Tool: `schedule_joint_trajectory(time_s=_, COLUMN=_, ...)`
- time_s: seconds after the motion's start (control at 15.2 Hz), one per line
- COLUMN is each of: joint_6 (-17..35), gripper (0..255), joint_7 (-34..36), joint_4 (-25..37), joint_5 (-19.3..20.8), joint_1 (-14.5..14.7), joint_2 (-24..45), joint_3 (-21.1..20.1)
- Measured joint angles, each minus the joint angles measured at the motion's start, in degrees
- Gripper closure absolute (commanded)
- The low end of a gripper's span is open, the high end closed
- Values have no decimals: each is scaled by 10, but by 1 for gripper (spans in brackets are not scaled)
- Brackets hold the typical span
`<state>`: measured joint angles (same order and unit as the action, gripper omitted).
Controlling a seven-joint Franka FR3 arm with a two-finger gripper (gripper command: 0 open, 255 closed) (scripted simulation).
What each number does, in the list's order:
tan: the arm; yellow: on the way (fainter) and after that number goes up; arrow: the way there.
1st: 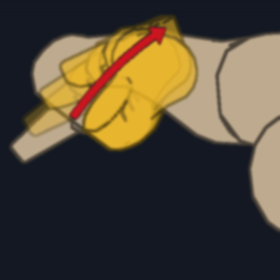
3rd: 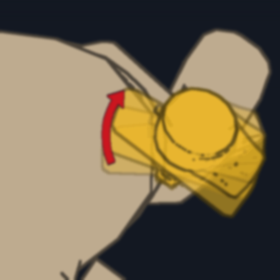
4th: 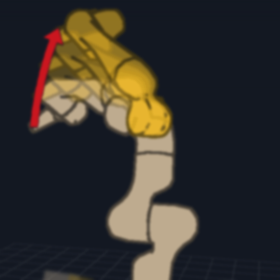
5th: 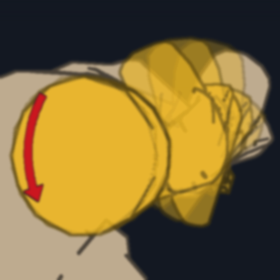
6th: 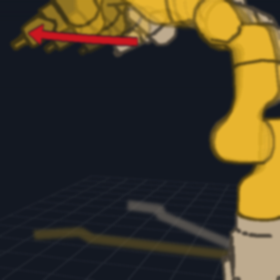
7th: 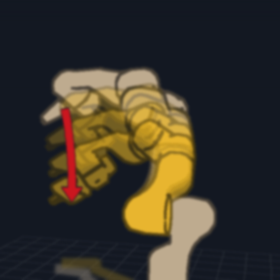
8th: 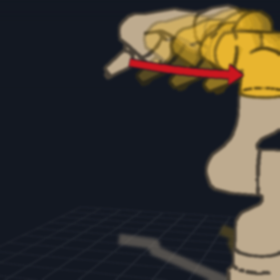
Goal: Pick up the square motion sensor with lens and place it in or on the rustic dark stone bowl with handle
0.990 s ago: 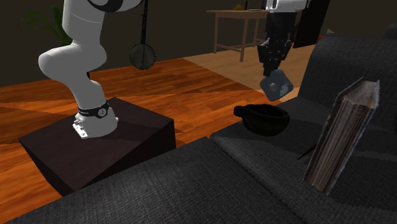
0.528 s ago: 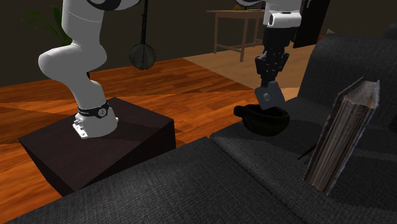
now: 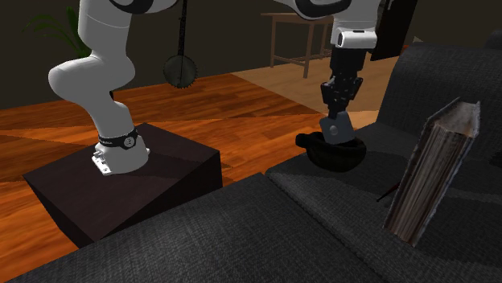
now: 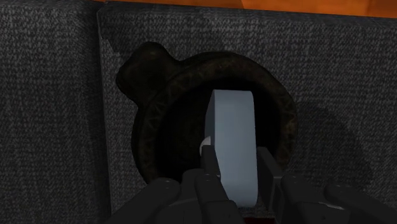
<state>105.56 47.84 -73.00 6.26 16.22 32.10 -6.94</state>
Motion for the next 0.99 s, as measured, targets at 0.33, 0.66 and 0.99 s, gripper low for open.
schedule_joint_trajectory(time_s=0.33, joint_6=1, gripper=0, joint_7=0, joint_4=0, joint_5=0, joint_1=0, joint_2=0, joint_3=0)
schedule_joint_trajectory(time_s=0.66, joint_6=-7, gripper=0, joint_7=0, joint_4=5, joint_5=0, joint_1=1, joint_2=-2, joint_3=0)
schedule_joint_trajectory(time_s=0.99, joint_6=-69, gripper=0, joint_7=-3, joint_4=72, joint_5=-1, joint_1=4, joint_2=2, joint_3=-1)
